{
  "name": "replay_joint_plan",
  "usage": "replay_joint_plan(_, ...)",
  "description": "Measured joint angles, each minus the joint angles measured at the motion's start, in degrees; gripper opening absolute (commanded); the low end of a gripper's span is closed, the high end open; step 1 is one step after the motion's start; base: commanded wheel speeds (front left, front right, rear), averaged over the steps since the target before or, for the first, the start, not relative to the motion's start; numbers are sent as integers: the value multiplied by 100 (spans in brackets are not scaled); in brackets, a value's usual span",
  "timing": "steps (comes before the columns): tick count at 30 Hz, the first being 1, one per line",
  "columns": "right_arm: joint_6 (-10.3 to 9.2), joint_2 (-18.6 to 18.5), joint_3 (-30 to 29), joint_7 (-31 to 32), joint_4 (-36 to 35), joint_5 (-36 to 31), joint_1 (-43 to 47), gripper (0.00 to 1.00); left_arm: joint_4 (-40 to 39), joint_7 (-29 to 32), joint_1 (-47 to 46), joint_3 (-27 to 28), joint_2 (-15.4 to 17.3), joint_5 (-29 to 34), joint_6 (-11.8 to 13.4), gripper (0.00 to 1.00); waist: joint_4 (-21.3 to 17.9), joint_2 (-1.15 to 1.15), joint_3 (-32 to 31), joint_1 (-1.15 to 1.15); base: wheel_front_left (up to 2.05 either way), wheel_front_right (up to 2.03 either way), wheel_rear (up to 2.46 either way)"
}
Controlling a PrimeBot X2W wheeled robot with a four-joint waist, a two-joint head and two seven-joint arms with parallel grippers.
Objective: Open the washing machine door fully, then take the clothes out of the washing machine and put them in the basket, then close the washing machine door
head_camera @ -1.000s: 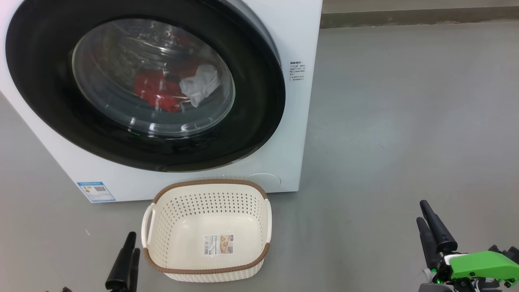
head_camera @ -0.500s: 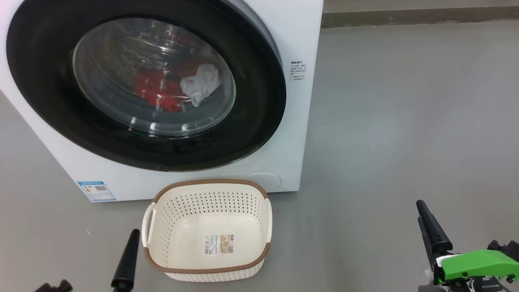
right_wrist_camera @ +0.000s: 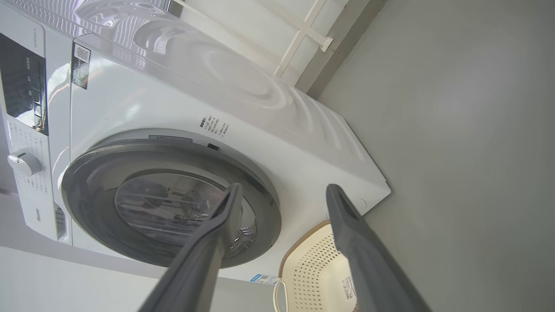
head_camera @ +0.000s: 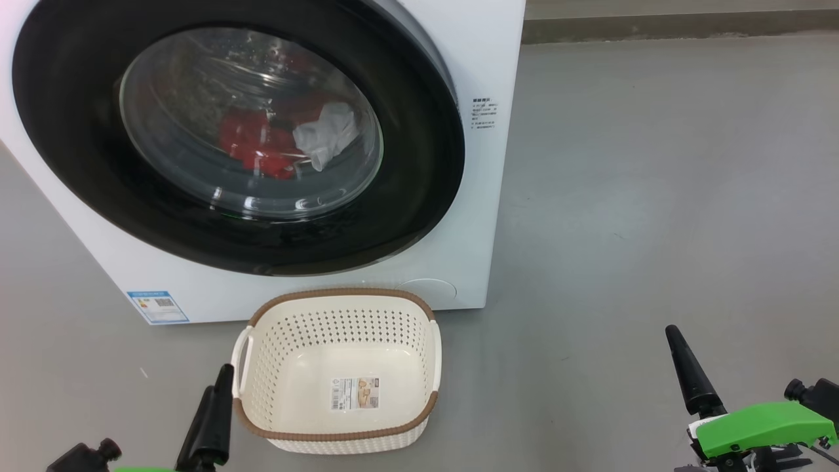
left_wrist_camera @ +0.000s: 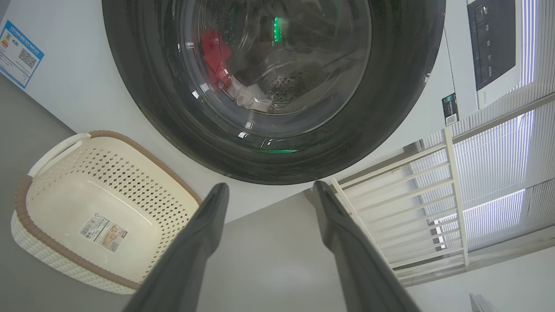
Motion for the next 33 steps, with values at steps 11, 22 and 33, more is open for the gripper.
replay_joint_plan(11,0,-2,76,-164,-7,-758,2,100,-188,-175,35,-70,8,939,0,100,4,0,12,0,0,0,0)
replay_joint_plan(22,1,-56,118,-353,-7,-1491,21,100,-292,-338,119,-126,31,1889,20,100,6,0,9,0,0,0,0)
replay_joint_plan(33,1,-123,160,-543,-23,-2246,127,100,-332,-546,222,-182,45,2813,100,100,5,0,19,0,0,0,0)
